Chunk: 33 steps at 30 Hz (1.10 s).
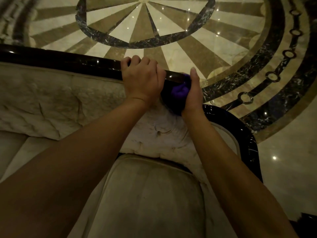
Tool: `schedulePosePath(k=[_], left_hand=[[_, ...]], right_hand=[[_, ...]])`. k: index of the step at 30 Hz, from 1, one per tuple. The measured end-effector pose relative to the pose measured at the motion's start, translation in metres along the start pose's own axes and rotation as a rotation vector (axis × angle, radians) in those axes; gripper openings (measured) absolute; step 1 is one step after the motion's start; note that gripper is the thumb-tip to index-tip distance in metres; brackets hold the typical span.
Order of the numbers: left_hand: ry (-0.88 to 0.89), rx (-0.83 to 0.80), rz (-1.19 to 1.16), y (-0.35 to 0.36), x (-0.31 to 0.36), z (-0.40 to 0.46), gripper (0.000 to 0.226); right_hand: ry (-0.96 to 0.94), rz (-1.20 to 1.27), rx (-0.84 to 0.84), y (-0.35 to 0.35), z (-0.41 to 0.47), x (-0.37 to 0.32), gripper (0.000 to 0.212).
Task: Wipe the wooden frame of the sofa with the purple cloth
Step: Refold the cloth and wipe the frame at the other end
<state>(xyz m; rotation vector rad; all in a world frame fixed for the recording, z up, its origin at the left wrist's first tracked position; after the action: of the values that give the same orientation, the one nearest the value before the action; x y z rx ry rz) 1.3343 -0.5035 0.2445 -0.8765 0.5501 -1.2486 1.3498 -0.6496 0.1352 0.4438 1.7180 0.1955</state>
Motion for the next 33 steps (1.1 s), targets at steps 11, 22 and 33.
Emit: schedulePosePath(k=[11,22,33], left_hand=[[-0.030,-0.038,0.004,-0.001,0.001,0.001,0.043],[-0.044,-0.068,-0.007,0.003,0.002,0.000,0.045],[-0.060,-0.065,0.000,0.000,-0.001,-0.001,0.045]], right_hand=[[-0.401,-1.748,-0.392,-0.081,0.029,-0.041,0.045],[-0.129,-0.701,0.077,0.006,0.005,-0.009,0.035],[-0.433,-1.628,-0.131,-0.085,-0.016,-0.037,0.039]])
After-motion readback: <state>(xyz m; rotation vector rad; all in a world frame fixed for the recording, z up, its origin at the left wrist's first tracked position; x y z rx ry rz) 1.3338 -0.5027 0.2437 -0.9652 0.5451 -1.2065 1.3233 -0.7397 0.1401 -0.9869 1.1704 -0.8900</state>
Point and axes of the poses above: each hand's wrist, its own z-axis towards the middle knuckle, its own y-axis out of the palm, x = y × z, the point moved 7 cm from there along z, towards the middle knuckle, and after that the axes turned 10 degrees about -y, right-handed, at the moved point
